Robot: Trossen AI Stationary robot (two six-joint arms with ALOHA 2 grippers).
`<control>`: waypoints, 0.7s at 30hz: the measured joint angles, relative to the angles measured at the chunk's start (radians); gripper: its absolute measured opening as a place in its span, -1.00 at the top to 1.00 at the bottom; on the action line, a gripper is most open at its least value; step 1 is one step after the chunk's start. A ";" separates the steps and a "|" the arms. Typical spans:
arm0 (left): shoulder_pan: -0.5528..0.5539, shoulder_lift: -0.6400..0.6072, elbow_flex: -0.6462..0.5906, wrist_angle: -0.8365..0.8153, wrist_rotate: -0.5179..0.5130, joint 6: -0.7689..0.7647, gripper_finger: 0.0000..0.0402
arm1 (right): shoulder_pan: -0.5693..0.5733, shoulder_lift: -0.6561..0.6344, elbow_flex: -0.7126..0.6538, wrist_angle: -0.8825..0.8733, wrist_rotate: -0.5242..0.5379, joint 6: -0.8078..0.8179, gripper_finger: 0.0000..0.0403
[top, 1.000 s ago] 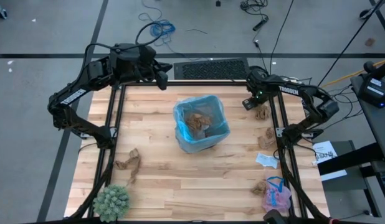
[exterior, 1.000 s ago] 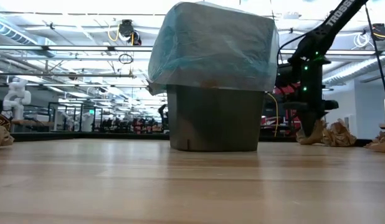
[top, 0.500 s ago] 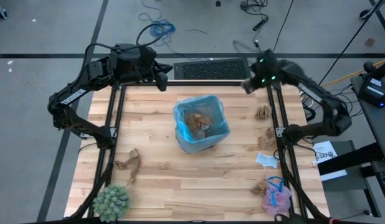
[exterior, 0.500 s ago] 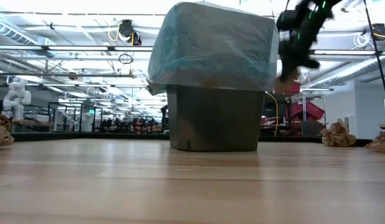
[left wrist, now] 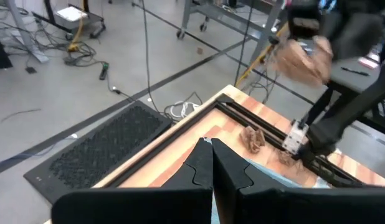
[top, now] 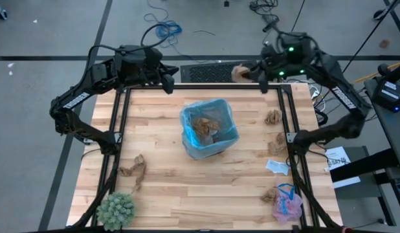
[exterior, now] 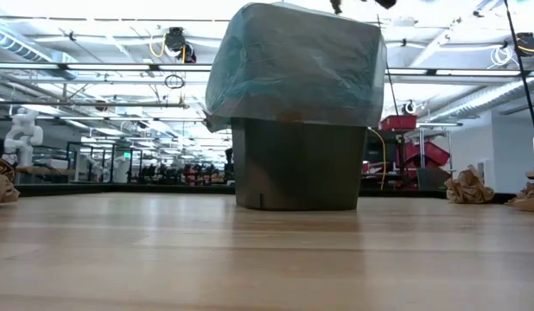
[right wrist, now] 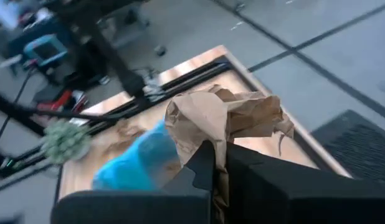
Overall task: Pick and place trash into bin
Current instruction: Put the brown paper into the brown trash bin
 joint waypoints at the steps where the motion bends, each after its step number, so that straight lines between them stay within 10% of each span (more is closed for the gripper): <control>1: 0.000 0.000 0.000 0.013 -0.009 0.000 1.00 | 0.032 0.023 0.020 -0.009 0.010 -0.002 1.00; 21: 0.000 -0.048 0.001 0.094 -0.009 0.035 1.00 | 0.309 0.463 0.133 -0.213 0.099 -0.163 1.00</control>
